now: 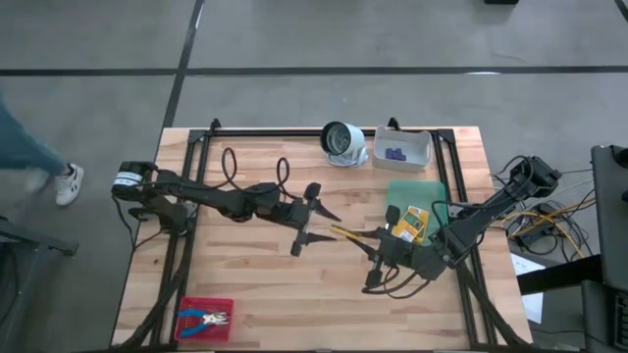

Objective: Pick & Place School Supplies
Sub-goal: Put the crayon box into the green bin

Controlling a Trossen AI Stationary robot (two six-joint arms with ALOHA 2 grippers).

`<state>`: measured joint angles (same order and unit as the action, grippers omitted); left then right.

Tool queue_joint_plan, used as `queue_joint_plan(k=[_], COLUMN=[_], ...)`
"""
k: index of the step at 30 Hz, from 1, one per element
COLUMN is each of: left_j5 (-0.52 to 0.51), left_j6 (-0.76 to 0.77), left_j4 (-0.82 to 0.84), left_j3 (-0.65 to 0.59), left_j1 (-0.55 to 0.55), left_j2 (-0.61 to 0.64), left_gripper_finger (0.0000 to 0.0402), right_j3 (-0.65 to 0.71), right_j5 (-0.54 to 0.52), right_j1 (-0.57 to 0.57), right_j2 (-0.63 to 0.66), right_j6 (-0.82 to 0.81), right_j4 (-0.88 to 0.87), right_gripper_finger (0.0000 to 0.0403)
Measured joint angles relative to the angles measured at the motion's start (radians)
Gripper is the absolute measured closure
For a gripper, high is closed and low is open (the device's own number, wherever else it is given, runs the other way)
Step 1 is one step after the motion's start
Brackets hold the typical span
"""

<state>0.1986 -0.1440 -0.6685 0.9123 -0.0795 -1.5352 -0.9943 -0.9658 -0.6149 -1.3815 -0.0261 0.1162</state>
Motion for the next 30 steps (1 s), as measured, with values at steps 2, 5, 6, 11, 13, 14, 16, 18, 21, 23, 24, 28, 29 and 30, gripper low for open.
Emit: queue_joint_plan(k=[2, 5, 6, 11, 13, 14, 16, 18, 21, 23, 24, 28, 29, 30], left_j5=[0.003, 0.015, 0.018, 0.042, 0.045, 0.045, 0.045, 0.045, 0.045, 0.046, 0.05, 0.102, 0.108, 0.112], left_j6=[0.037, 0.115, 0.126, 0.093, 0.089, 0.089, 0.087, 0.085, 0.067, 0.07, 0.079, 0.098, 0.101, 0.108], left_j4=[0.007, 0.015, 0.017, 0.082, 0.129, 0.16, 0.24, 0.332, 0.48, 0.553, 0.561, 0.527, 0.515, 0.503], left_j3=[0.0, 0.0, 0.0, 0.0, 0.0, 0.0, 0.0, 0.0, -0.001, -0.008, -0.019, -0.081, -0.099, -0.118], left_j1=[0.0, 0.0, 0.0, 0.0, 0.0, 0.0, 0.0, 0.0, 0.0, -0.001, -0.003, -0.01, -0.012, -0.013], left_j2=[0.0, 0.0, 0.0, 0.02, 0.043, 0.058, 0.096, 0.141, 0.206, 0.237, 0.251, 0.293, 0.302, 0.31], left_gripper_finger=[0.0166, 0.0168, 0.0168, 0.017, 0.017, 0.017, 0.017, 0.017, 0.017, 0.017, 0.017, 0.017, 0.017, 0.017], right_j3=[0.0, 0.0, 0.0, 0.0, 0.0, 0.0, 0.0, 0.0, 0.0, 0.0, 0.0, 0.0, 0.0, 0.0], right_j5=[-0.001, -0.002, -0.002, -0.003, -0.011, -0.025, -0.071, -0.13, -0.206, -0.228, -0.236, -0.245, -0.246, -0.247], right_j1=[0.0, 0.0, 0.0, -0.003, -0.009, -0.014, -0.031, -0.056, -0.094, -0.123, -0.134, -0.161, -0.161, -0.16], right_j2=[0.0, 0.0, 0.0, 0.0, 0.0, 0.0, 0.0, 0.006, 0.022, 0.036, 0.044, 0.068, 0.072, 0.076], right_j6=[0.0, 0.0, -0.003, -0.044, -0.049, -0.049, -0.045, -0.051, -0.125, -0.184, -0.218, -0.368, -0.399, -0.428], right_j4=[0.0, 0.0, 0.0, -0.007, -0.009, -0.01, -0.015, -0.034, -0.076, -0.119, -0.142, -0.228, -0.249, -0.271], right_gripper_finger=[0.0365, 0.0365, 0.0365, 0.0365, 0.0365, 0.0365, 0.0365, 0.0365, 0.0365, 0.0364, 0.0364, 0.0364, 0.0364, 0.0364])
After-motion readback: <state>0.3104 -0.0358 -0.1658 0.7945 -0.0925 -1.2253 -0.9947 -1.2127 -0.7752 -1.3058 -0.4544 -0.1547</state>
